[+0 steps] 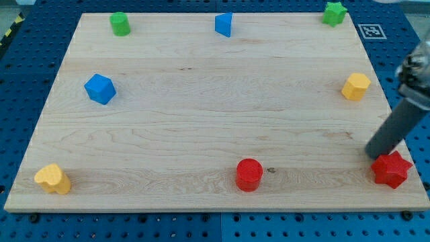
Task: Move the arm away from the red star
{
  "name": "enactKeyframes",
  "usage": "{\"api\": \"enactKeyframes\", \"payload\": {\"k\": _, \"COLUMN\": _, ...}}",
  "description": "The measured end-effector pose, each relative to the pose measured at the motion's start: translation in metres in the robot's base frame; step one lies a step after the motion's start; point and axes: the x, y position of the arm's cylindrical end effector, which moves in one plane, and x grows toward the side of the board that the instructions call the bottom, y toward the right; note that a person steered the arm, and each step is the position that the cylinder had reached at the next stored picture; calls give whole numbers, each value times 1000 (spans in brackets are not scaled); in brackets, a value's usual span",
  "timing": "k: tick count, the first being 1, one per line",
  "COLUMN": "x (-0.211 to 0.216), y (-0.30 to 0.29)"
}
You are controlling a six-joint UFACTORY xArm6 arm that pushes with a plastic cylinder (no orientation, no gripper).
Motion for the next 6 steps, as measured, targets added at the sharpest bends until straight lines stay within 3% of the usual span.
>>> {"api": "enactKeyframes", "payload": {"k": 3, "x": 8, "y": -87}}
{"api": "enactKeyframes", "payload": {"k": 5, "x": 63, "y": -93}}
{"api": "enactKeyframes", "payload": {"k": 6, "x": 71, "y": -98}}
